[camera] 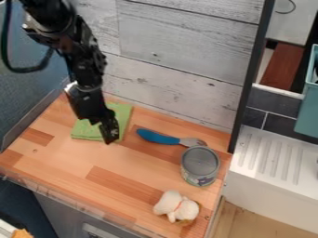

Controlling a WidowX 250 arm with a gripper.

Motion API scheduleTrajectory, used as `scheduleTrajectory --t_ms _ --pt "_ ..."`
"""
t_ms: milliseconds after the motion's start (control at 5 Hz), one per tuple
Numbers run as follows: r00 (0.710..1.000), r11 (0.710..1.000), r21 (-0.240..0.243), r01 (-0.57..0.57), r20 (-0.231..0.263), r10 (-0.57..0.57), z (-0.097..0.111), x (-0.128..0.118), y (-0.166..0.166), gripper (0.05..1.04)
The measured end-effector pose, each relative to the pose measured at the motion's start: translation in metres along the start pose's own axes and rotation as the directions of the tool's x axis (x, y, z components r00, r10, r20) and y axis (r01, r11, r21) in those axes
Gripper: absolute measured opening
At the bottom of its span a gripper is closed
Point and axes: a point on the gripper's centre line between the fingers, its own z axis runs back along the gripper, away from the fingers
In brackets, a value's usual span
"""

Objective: Put the white object on the left side of the table

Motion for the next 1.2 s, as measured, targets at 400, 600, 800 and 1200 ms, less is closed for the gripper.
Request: scheduleTrajectory --t_ms 400,600,800,1200 --pt "0.992 0.990 0.062 0.129 -0.025 -0.127 -0.002 -0.018 0.056 1.000" --pt "0.979 0.978 0.039 0.204 -0.031 -0.203 0.004 -0.028 0.083 1.000" --pt "0.963 0.960 0.074 0.270 -0.041 -0.268 0.001 -0.033 0.116 1.000" --pt "0.934 0.929 0.092 0.358 -0.034 -0.357 -0.008 -0.037 0.146 1.000"
